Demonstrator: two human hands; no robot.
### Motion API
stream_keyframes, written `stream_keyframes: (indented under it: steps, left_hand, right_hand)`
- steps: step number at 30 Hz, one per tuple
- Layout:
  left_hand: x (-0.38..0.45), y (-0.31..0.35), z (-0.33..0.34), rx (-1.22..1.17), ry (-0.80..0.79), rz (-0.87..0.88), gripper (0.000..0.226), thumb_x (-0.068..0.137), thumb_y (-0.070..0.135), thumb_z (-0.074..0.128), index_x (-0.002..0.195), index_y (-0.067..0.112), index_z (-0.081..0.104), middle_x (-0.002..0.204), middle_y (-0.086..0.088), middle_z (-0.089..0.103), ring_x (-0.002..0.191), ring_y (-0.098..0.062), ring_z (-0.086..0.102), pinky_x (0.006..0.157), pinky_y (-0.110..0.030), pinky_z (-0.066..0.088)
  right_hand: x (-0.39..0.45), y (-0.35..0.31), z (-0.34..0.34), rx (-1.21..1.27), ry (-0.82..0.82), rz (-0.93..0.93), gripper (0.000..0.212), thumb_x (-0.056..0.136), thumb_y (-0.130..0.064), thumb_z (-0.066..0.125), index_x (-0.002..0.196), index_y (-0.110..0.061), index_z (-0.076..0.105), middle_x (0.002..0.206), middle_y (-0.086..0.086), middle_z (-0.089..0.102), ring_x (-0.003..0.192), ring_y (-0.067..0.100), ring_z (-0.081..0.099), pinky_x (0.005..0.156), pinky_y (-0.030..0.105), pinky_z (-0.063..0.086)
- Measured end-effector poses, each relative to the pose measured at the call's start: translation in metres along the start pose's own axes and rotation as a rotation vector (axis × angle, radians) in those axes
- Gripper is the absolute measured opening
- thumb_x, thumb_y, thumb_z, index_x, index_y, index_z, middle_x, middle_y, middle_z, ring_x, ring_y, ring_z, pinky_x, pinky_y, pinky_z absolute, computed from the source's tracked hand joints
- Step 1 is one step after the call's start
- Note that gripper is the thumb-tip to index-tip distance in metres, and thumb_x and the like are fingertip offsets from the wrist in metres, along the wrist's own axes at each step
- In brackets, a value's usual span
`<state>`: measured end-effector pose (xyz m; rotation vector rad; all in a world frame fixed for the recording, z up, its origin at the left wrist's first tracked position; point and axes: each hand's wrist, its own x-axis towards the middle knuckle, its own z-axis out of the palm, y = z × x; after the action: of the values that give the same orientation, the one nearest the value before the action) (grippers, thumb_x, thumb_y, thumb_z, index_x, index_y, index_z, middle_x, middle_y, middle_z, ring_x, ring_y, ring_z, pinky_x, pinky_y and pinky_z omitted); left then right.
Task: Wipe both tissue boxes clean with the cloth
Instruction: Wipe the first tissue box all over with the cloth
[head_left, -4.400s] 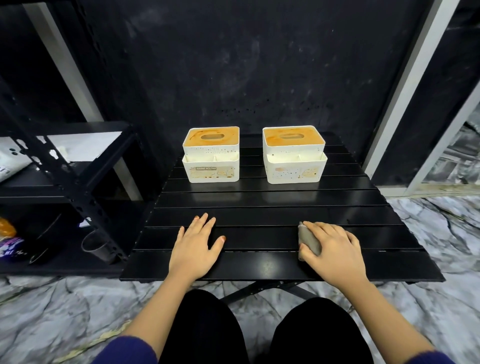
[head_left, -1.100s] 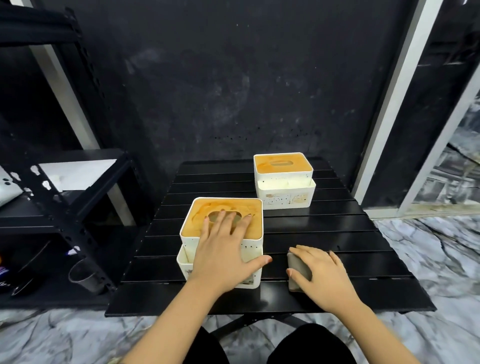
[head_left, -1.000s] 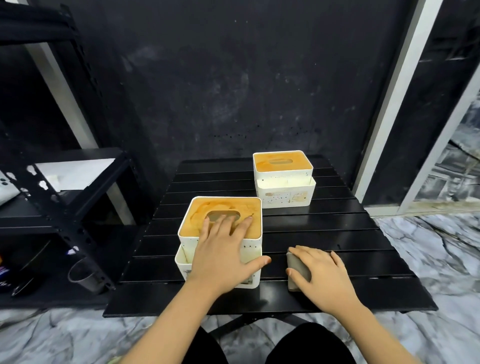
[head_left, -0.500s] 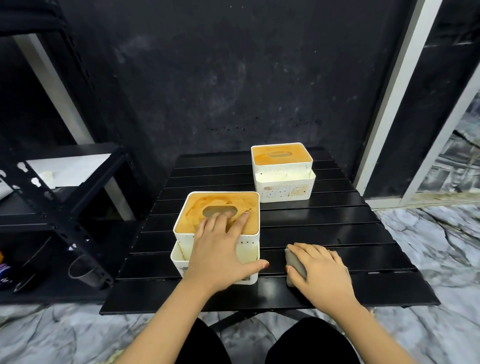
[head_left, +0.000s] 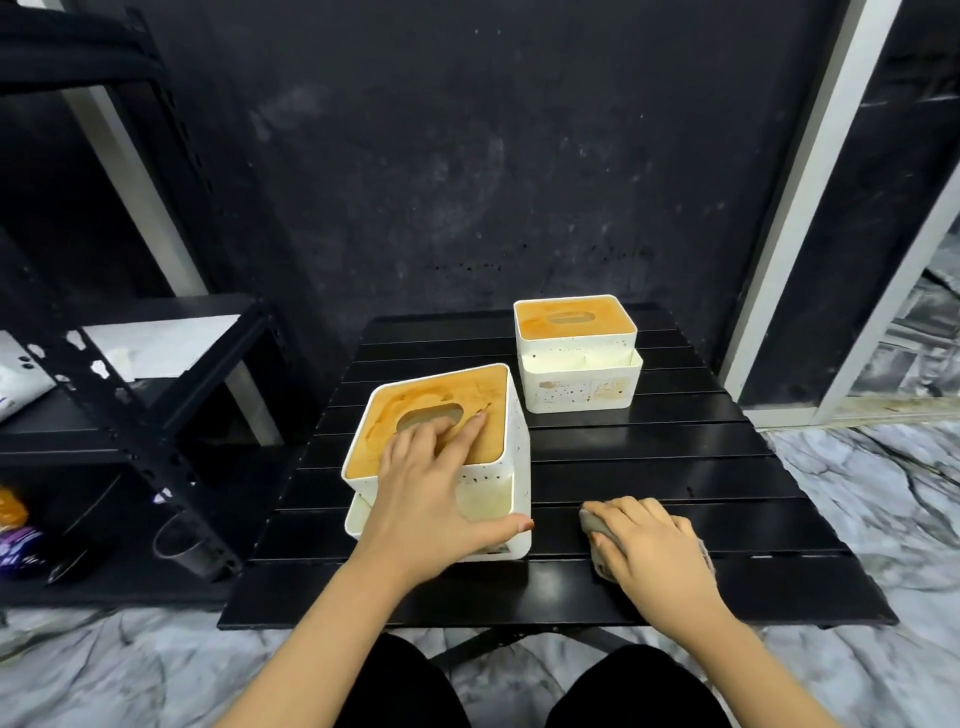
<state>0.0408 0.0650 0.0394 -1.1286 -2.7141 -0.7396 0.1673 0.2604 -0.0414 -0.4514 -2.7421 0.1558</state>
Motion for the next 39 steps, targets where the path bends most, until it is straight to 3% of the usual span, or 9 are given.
stream_keyframes:
  steps: [3,6,11,17,21,24,28,34,39]
  left_hand:
    - [-0.004,-0.001,-0.004,-0.103,0.044,0.004,0.099,0.049,0.082,0.049,0.135,0.054,0.01,0.136,0.01,0.031,0.129,-0.008,0.023,0.113,-0.037,0.025]
    - [-0.008,-0.001,-0.006,-0.18,0.109,0.004,0.098,0.049,0.079,0.055,0.133,0.056,0.011,0.135,0.012,0.031,0.129,-0.007,0.024,0.111,-0.035,0.029]
    - [-0.011,-0.001,-0.006,-0.331,0.215,-0.036,0.101,0.05,0.074,0.062,0.138,0.05,0.017,0.134,0.017,0.03,0.129,-0.001,0.026,0.105,-0.021,0.027]
    - [-0.016,0.003,-0.004,-0.453,0.272,-0.07,0.101,0.049,0.072,0.065,0.137,0.049,0.02,0.131,0.029,0.027,0.128,0.004,0.027,0.092,0.002,0.025]
    - [-0.021,-0.001,-0.01,-0.491,0.274,-0.086,0.095,0.049,0.07,0.068,0.131,0.053,0.023,0.134,0.03,0.028,0.126,0.011,0.028,0.093,0.001,0.027]
    - [-0.023,-0.005,-0.016,-0.56,0.316,-0.076,0.069,0.063,0.067,0.061,0.124,0.051,0.034,0.131,0.025,0.039,0.122,0.012,0.036,0.092,0.002,0.028]
    - [-0.024,-0.006,-0.027,-0.574,0.347,-0.12,0.043,0.075,0.06,0.061,0.113,0.054,0.043,0.124,0.025,0.049,0.113,0.019,0.041,0.086,0.003,0.032]
    - [-0.026,-0.008,-0.037,-0.528,0.352,-0.106,0.049,0.07,0.043,0.073,0.11,0.056,0.047,0.119,0.024,0.054,0.113,0.012,0.046,0.089,-0.001,0.036]
    - [-0.031,-0.007,-0.031,-0.582,0.409,-0.062,0.053,0.067,0.054,0.075,0.113,0.053,0.049,0.119,0.023,0.055,0.115,0.009,0.048,0.093,-0.012,0.042]
  right_hand:
    - [0.003,0.001,-0.001,0.017,-0.014,0.018,0.033,0.081,-0.039,0.039,0.103,-0.031,0.063,0.086,-0.015,0.06,0.074,0.012,0.06,0.058,0.024,0.034]
    - [0.008,-0.002,-0.007,0.192,-0.018,0.077,0.043,0.085,-0.038,0.033,0.121,-0.031,0.054,0.105,-0.011,0.057,0.095,0.018,0.055,0.07,0.031,0.032]
    - [0.017,-0.038,-0.045,0.6,0.126,0.046,0.037,0.092,-0.031,0.039,0.128,-0.031,0.048,0.114,-0.013,0.051,0.108,0.012,0.046,0.091,0.037,0.037]
    - [0.033,-0.082,-0.07,0.634,0.134,-0.064,0.041,0.089,-0.035,0.043,0.129,-0.027,0.044,0.108,-0.018,0.045,0.102,0.005,0.042,0.091,0.034,0.035]
    - [0.033,-0.091,-0.063,0.721,0.177,-0.089,0.033,0.088,-0.041,0.041,0.119,-0.032,0.049,0.114,-0.022,0.046,0.108,0.0,0.043,0.093,0.036,0.039]
    - [0.032,-0.092,-0.057,0.792,0.212,-0.09,0.038,0.085,-0.045,0.041,0.119,-0.031,0.053,0.117,-0.024,0.041,0.109,0.001,0.045,0.093,0.025,0.039]
    - [0.03,-0.096,-0.055,0.843,0.201,-0.109,0.035,0.085,-0.042,0.046,0.12,-0.037,0.051,0.113,-0.025,0.047,0.109,0.003,0.049,0.092,0.022,0.041]
    - [0.024,-0.099,-0.048,0.927,0.232,-0.105,0.031,0.085,-0.038,0.048,0.116,-0.04,0.053,0.115,-0.015,0.054,0.113,0.01,0.051,0.095,0.026,0.042]
    - [0.027,-0.104,-0.051,0.911,0.262,-0.123,0.033,0.085,-0.038,0.048,0.118,-0.04,0.052,0.114,-0.017,0.053,0.111,0.01,0.052,0.094,0.03,0.044]
